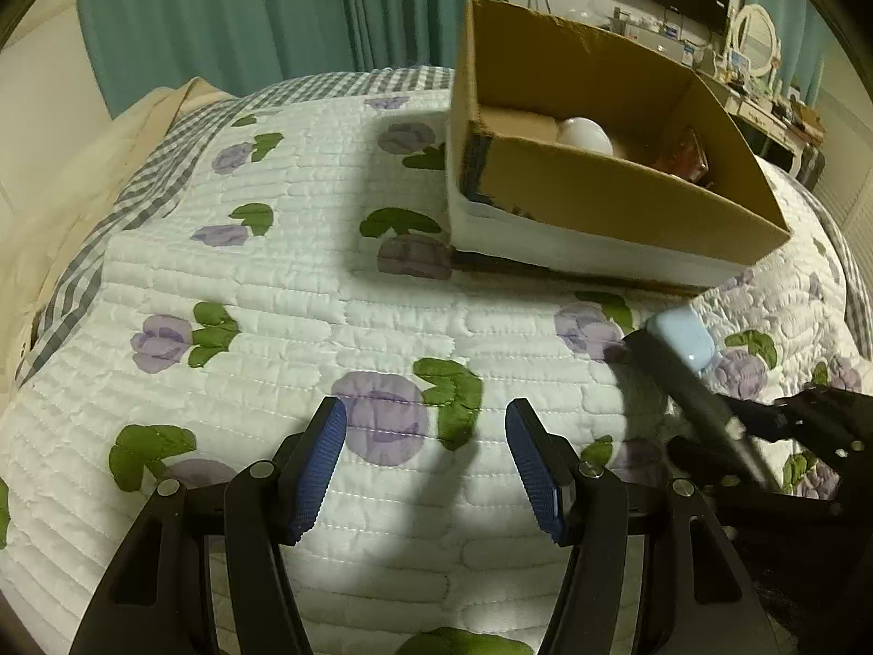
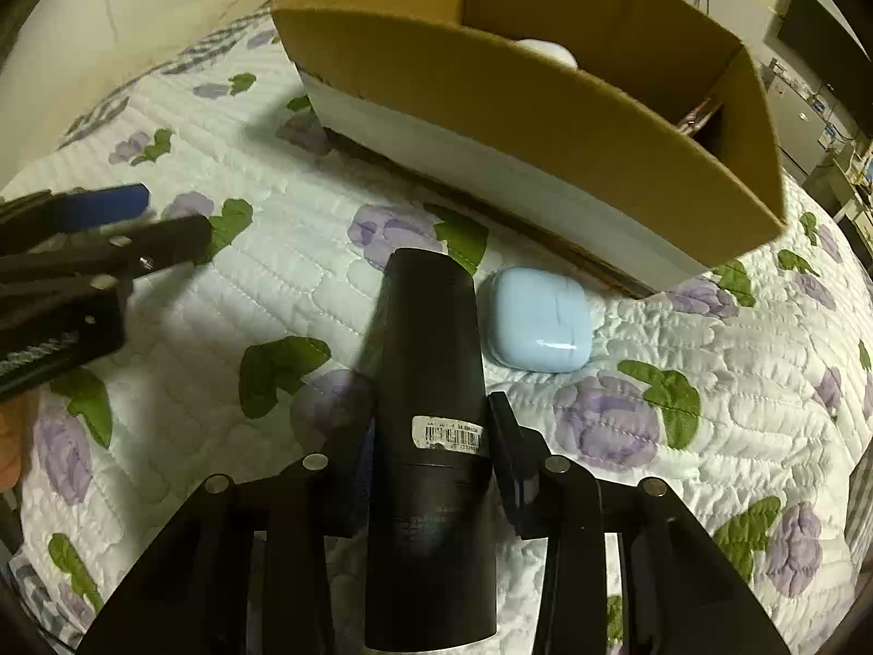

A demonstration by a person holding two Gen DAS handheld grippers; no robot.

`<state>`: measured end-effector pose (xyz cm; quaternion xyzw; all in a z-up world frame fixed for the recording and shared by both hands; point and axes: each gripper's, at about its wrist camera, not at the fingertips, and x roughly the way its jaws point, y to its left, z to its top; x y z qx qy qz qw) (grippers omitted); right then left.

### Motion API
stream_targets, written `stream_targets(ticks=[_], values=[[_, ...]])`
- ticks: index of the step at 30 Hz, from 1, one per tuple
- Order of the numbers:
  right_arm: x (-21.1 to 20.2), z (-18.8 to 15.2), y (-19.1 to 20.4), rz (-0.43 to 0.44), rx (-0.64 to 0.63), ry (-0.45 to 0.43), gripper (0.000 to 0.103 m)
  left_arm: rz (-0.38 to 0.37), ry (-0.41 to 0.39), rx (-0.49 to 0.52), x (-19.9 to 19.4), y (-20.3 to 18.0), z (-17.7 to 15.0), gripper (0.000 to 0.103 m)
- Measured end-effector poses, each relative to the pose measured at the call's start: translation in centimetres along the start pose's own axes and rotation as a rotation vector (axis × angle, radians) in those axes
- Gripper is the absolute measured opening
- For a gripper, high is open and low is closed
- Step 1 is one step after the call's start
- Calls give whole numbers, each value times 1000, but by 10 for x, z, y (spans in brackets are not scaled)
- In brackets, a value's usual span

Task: Organize rigid objects
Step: 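Grasp the light blue earbuds case with the left gripper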

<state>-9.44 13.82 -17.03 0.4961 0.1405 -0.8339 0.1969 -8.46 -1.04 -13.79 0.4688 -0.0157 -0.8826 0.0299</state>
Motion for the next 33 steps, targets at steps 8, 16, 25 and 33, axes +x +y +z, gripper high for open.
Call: stream_targets(ticks=[8,16,25,33], values=[[-54,-19,-51,-61,152,-76,36,-77,-17,60,-8,-38,10,64],[-73,-24,-108,-140,300,-116,36,-206,-3,114,10,-98,22,64],[-56,-22,-131,-111,384,-100,36,-245,70,149,50,-143,32,64],[-48,-22,-133,-116,393,-88,36,-205,79,169,72,-159,38,65]])
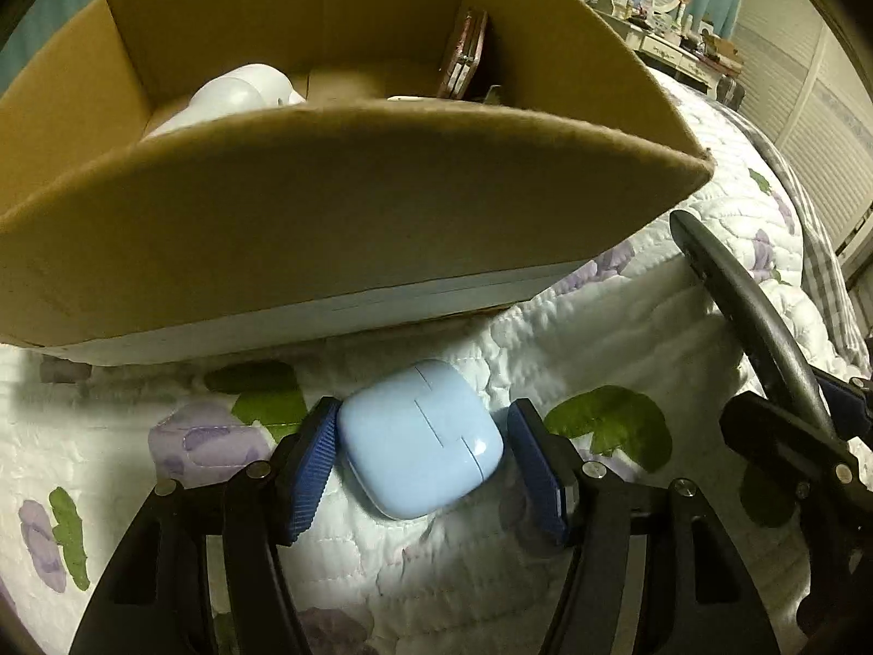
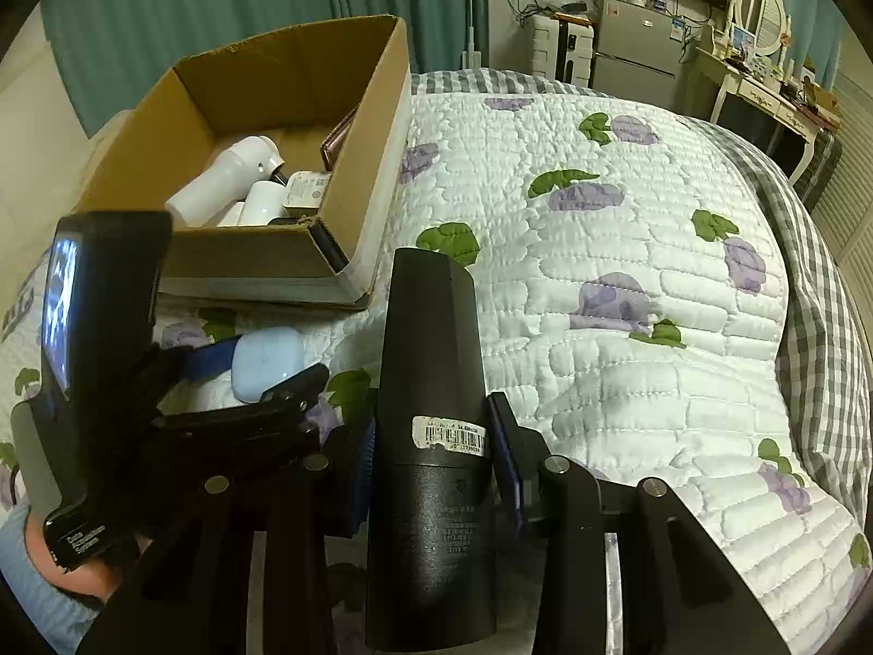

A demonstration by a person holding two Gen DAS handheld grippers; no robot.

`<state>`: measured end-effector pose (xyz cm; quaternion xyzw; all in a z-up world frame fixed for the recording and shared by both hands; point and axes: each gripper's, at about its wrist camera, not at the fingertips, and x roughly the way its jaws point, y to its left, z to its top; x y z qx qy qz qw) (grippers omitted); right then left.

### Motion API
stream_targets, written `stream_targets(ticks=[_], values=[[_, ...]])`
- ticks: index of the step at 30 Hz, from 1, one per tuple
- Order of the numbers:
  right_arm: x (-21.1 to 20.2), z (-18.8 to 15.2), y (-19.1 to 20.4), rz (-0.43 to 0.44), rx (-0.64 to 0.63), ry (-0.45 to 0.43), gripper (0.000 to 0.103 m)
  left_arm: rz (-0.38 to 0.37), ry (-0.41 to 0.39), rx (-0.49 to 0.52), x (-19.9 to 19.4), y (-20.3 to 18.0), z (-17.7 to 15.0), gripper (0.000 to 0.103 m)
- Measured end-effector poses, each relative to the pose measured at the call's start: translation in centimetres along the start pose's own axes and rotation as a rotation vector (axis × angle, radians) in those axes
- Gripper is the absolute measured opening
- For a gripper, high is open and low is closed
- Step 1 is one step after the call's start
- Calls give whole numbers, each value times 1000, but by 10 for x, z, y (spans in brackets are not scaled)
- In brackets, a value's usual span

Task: Organize rigid objects
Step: 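Grasp the light blue earbuds case with the left gripper, then lower the blue case and black cylinder into the box and open both grippers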

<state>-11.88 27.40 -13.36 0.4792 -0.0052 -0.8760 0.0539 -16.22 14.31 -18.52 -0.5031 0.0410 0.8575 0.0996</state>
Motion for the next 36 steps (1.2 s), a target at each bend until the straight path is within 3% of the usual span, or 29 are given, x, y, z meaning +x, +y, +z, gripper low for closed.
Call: stream_targets(ticks=[2,6,13,20,24,27,36], values=[[-1,0,0,-1,0,-2,36,1,-11,5,-6,-1,-3,58],[-11,0,1,-1,-5,-17,36,1,-41,6,-31,-1,-11,58],[-57,4,13,-5,-47,-98,36,-16,-159,-8,-110,10,-24,58],[-102,34,30,22,-99,-193,36,15,-309,-6,-178,44,11,58],[-114,65,44,50,-131,-245,36,81,-323,2,-174,60,47,58],[-110,86,51,61,-141,-265,36,72,-302,-20,-154,75,64,58],[-47,128,55,91,-130,-247,36,90,-256,11,-83,88,93,59]])
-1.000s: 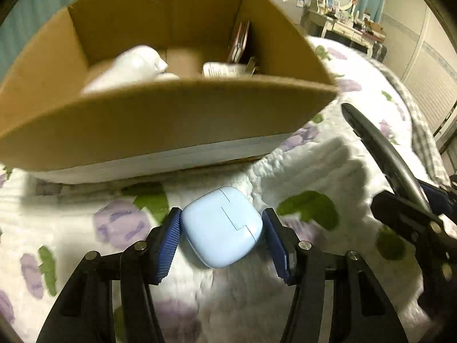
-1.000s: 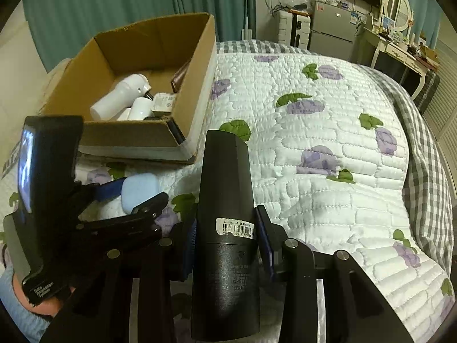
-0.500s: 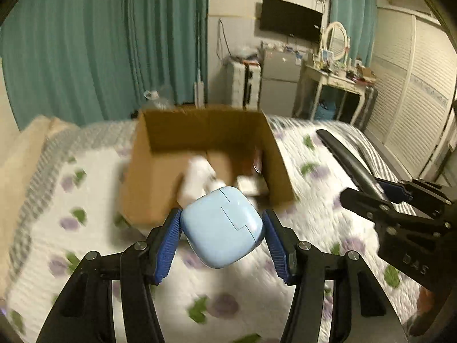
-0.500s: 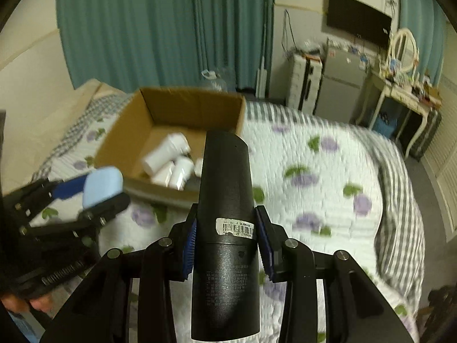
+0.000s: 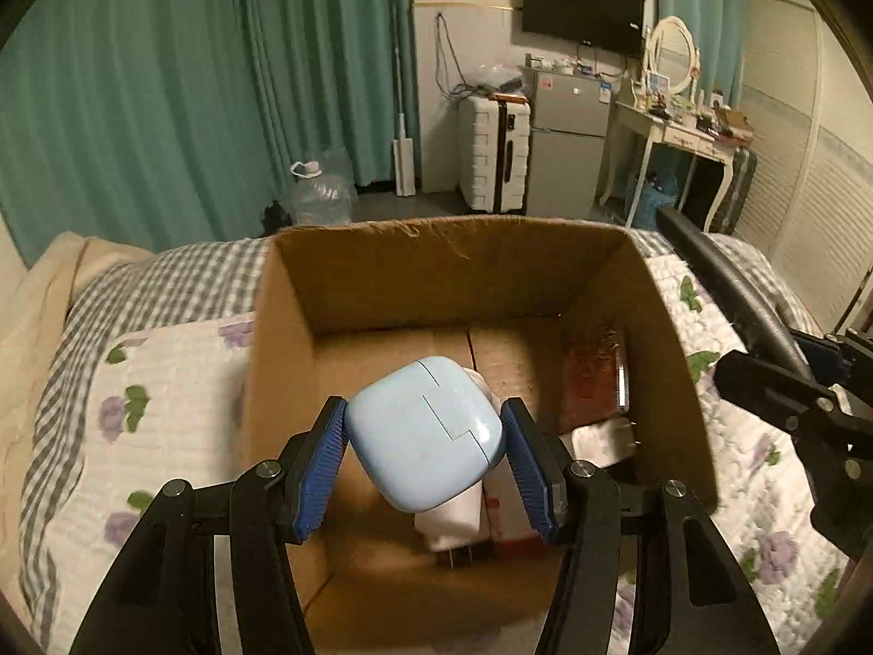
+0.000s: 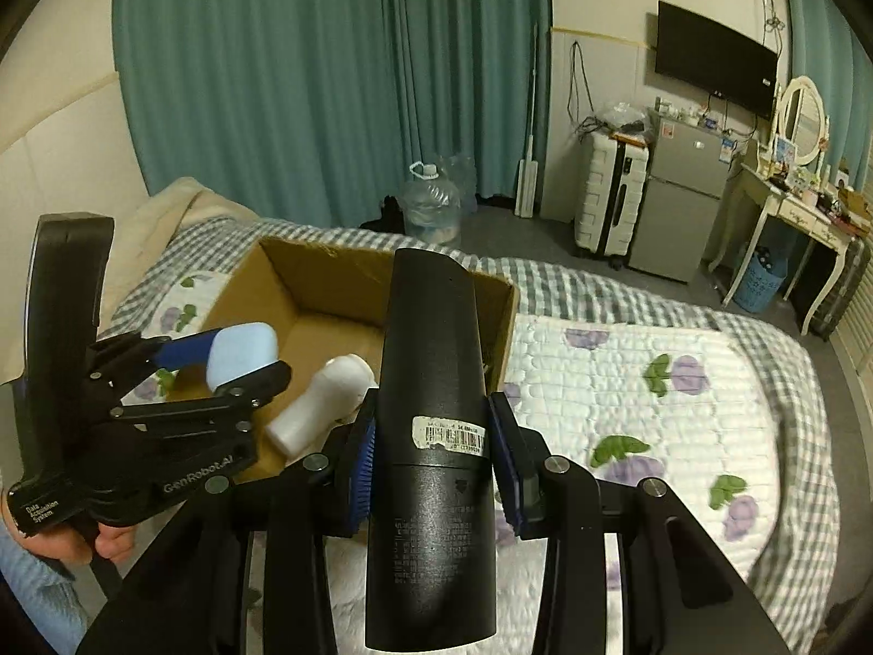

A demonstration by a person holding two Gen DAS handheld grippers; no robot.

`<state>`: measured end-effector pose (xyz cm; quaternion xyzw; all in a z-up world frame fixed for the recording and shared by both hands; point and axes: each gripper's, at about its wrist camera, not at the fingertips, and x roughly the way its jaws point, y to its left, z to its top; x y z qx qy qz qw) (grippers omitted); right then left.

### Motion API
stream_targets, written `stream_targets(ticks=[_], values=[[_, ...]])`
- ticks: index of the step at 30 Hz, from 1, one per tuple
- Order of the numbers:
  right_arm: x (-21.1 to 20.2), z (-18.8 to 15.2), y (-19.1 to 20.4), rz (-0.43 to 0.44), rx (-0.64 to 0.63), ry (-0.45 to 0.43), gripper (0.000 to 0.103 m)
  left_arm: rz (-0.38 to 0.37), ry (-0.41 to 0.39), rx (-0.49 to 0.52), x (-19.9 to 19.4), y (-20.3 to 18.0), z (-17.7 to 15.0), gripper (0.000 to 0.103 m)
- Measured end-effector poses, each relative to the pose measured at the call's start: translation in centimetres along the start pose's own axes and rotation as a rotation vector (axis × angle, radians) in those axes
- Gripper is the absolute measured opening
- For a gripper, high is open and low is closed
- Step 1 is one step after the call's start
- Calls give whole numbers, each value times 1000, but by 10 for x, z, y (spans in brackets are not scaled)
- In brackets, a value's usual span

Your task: Organize rigid objects

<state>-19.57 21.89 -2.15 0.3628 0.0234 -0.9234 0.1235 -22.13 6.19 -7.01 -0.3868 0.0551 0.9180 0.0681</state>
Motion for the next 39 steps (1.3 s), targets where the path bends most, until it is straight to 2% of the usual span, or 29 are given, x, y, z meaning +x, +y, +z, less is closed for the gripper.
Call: stream_targets(ticks=[4,8,13,19,20,21,23,28,30,31,34,39], values=[[22,-3,-2,21,19,15,36,47,-36,-20,8,6,1,61],[29,0,-1,45,27,8,36,14,-68,-62,-1,19,6,63],[39,9,6,71,46,-2,36,39,-89,-27,-15,21,9,64],[65,11,10,160,107,5,37,61,-119,-13,-31,27,4,64],[66,11,11,165,121,4,40,66,-125,-15,-34,28,4,64],[68,10,9,164,140,3,58,74,-136,-18,-39,30,3,64],[63,10,5,159,171,-17,71,87,-163,-19,-51,31,2,64],[20,17,-5,96,183,-61,73,107,-231,-21,-97,27,3,64],[-9,20,-5,62,168,-101,78,119,-278,-28,-122,26,4,67],[-29,21,-3,40,154,-126,80,121,-304,-35,-136,26,3,72],[-77,23,5,-40,88,-194,81,110,-382,-50,-178,26,7,73],[-147,17,21,-163,-6,-301,93,116,-470,-67,-233,28,7,76]])
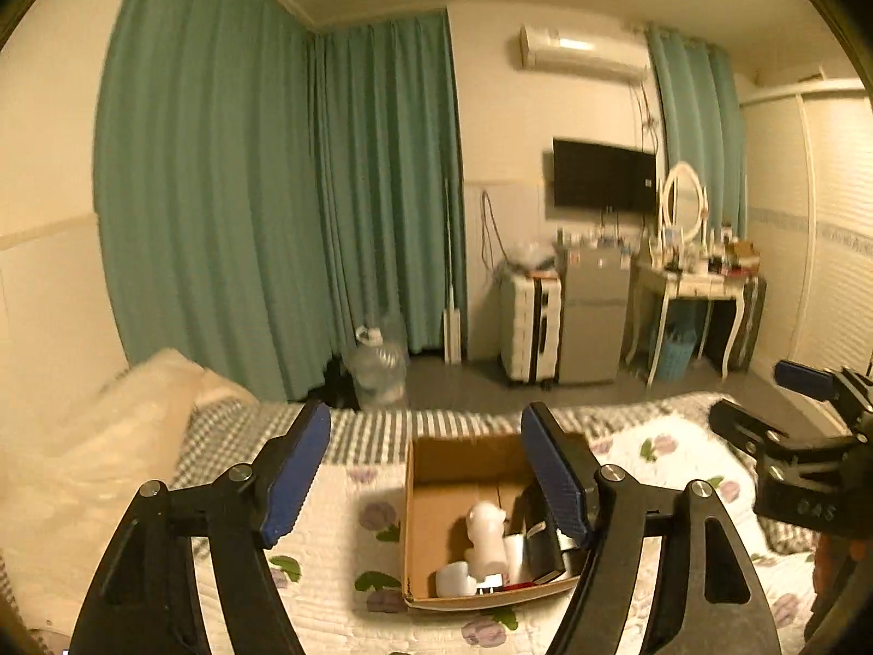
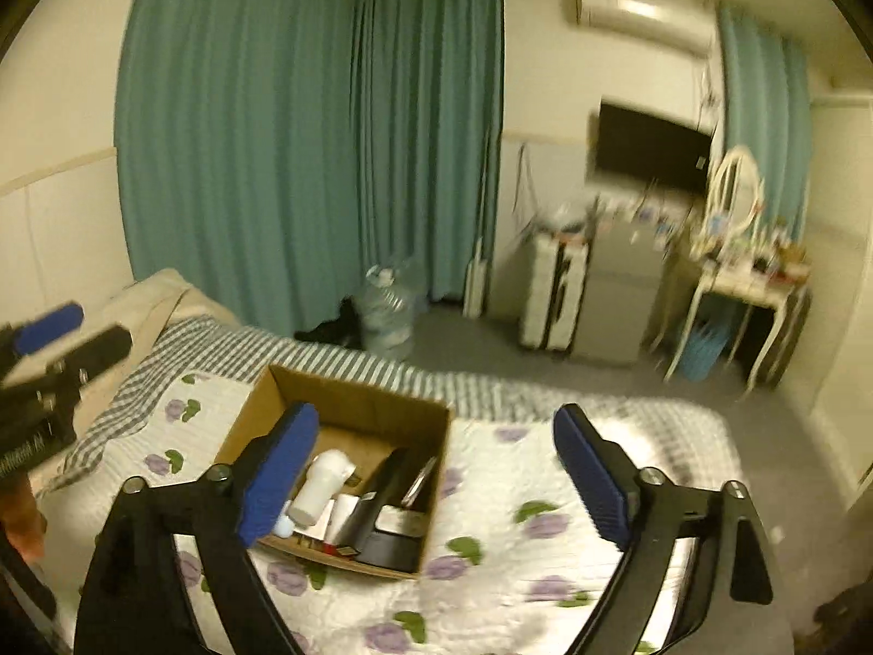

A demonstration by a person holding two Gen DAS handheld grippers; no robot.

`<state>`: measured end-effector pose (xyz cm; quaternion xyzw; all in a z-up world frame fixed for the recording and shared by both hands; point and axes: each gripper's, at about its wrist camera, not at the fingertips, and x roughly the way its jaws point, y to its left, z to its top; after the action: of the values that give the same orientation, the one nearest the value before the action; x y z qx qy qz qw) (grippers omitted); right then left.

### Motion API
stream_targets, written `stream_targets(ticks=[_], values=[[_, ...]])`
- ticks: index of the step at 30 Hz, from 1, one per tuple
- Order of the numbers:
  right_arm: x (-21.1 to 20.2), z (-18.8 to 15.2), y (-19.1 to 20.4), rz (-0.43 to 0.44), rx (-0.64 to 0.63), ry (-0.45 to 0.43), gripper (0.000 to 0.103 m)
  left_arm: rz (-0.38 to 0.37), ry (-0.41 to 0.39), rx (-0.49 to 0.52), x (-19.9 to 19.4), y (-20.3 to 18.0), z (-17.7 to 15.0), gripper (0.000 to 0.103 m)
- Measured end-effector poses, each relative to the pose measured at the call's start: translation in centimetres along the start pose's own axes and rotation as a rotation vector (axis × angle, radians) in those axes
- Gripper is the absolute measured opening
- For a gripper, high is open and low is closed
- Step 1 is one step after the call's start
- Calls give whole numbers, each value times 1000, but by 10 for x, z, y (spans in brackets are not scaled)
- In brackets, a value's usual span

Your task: Organize rigid objects

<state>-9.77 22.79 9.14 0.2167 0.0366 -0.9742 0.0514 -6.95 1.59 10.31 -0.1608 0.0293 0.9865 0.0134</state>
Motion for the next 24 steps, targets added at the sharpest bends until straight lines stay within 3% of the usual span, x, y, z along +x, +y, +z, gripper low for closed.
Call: stream_targets(ticks=[3,9,18,24], values=[[-35,5,5,-31,-28,-55,102,1,-29,-4,-20,4,4,76],[-66,1,18,-51,-36,-99,103,-23,-37,32,-32,6,-8,76],[-34,-69,21,-25,57,-89,103,8,-26,50,-11,1,-86,76],[5,-110,28,0,61,-30,103,18,57,-4,15,6,-121,76]])
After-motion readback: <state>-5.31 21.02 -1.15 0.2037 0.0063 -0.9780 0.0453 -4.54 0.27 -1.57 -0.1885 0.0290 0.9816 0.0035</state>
